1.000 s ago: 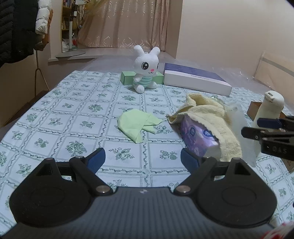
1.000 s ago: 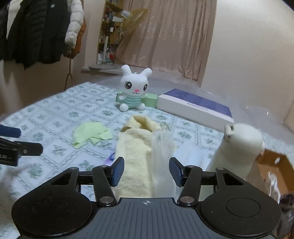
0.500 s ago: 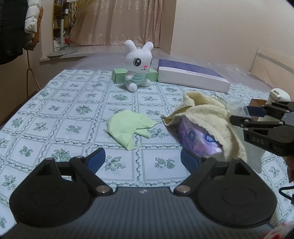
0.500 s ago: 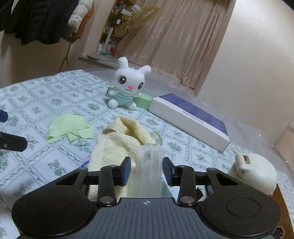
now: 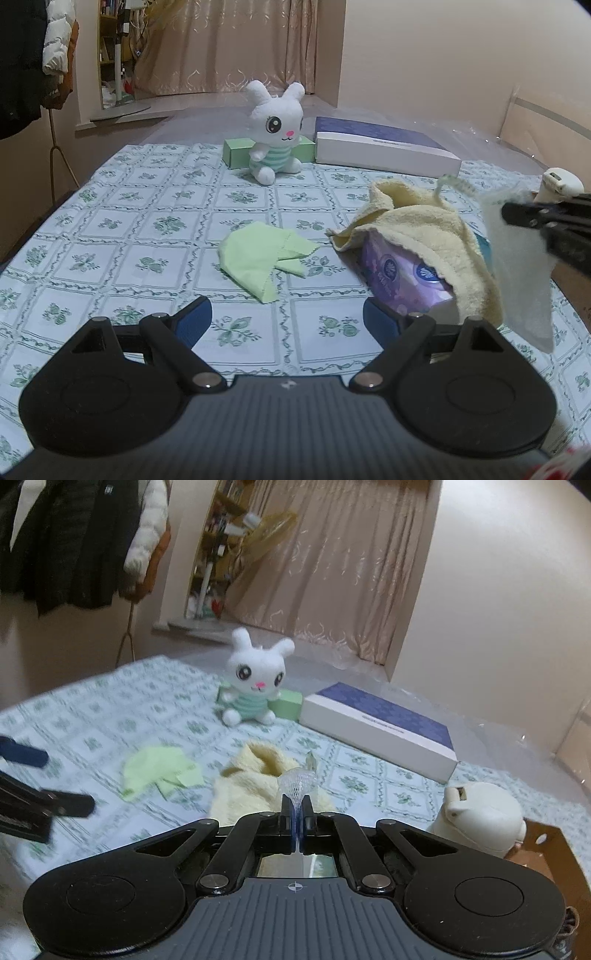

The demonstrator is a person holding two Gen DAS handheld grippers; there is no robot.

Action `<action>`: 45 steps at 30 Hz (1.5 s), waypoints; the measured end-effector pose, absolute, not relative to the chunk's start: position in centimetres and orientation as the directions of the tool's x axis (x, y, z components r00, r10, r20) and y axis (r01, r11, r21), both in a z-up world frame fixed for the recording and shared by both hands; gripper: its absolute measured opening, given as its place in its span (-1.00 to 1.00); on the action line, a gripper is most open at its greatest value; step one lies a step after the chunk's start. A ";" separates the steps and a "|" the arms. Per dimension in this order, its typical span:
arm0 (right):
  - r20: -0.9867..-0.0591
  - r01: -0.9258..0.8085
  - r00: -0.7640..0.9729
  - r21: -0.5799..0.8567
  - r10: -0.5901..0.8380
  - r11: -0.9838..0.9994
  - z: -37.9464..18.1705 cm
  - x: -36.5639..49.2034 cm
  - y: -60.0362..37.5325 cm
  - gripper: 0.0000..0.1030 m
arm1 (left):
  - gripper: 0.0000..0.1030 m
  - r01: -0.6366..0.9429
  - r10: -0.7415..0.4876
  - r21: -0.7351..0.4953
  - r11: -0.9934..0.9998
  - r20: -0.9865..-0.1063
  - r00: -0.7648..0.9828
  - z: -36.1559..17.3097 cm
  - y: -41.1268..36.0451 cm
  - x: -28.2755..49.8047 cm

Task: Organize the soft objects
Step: 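Grasp the light green cloth with the left tool while the right tool lifts the plastic bag, then carry the green cloth with the left tool while the right tool carries the plastic bag to the box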

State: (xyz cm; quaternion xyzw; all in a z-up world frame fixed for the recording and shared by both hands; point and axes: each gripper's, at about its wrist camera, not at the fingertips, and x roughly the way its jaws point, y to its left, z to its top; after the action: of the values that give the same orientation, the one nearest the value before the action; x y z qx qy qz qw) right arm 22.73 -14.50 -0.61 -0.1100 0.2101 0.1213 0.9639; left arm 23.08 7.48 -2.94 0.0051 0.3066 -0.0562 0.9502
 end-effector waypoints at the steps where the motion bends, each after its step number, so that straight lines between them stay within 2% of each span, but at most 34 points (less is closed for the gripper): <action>1: -0.428 -0.282 0.882 -0.146 0.196 0.948 -0.2 22.5 -14.5 -0.97 | 0.70 0.110 -0.102 -0.021 0.994 -0.583 0.806 -2.9 7.7 23.1; 10: -0.368 -0.311 0.890 -0.058 0.269 0.949 3.0 22.3 -13.3 -0.97 | 0.70 0.123 -0.095 0.009 0.992 -0.580 0.809 -2.7 9.8 24.5; 24: -0.419 -0.340 0.849 0.034 0.322 0.940 0.6 29.2 -11.2 -0.97 | 0.66 0.176 -0.165 -0.047 0.983 -0.637 0.753 -6.6 11.5 34.0; 30: -0.441 -0.337 0.838 0.048 0.323 0.940 -0.8 30.3 -11.2 -0.97 | 0.37 0.224 -0.197 -0.041 0.974 -0.645 0.738 -8.4 10.7 37.3; 31: -0.444 -0.337 0.836 0.049 0.323 0.940 -1.0 30.4 -11.2 -0.97 | 0.27 0.226 -0.194 -0.035 0.973 -0.649 0.735 -8.7 10.5 37.8; 34: -0.453 -0.335 0.832 0.050 0.320 0.941 -1.6 30.5 -11.2 -0.97 | -0.16 0.239 -0.185 -0.007 0.971 -0.656 0.731 -9.4 10.0 38.7; 36: -0.459 -0.331 0.830 0.055 0.318 0.942 -1.9 30.6 -11.3 -0.97 | -0.35 0.247 -0.173 0.019 0.969 -0.660 0.731 -9.7 9.6 38.9; 38: -0.462 -0.327 0.829 0.058 0.316 0.943 -2.0 30.6 -11.3 -0.97 | -0.76 0.257 -0.177 0.025 0.966 -0.661 0.729 -9.7 9.5 38.7; 39: -0.464 -0.325 0.828 0.061 0.315 0.944 -2.1 30.5 -11.4 -0.97 | -0.84 0.257 -0.175 0.026 0.966 -0.663 0.727 -9.7 9.4 38.5; 45: -0.463 -0.320 0.828 0.074 0.317 0.945 -1.3 29.3 -11.7 -0.97 | -0.92 0.234 -0.180 -0.015 0.972 -0.682 0.708 -8.8 9.7 36.1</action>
State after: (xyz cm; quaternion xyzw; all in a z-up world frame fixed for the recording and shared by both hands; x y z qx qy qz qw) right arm 29.32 -11.66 -1.32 -0.0034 0.2417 0.1665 0.9560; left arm 36.10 9.75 -8.80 0.0364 0.3651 -0.1121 0.9235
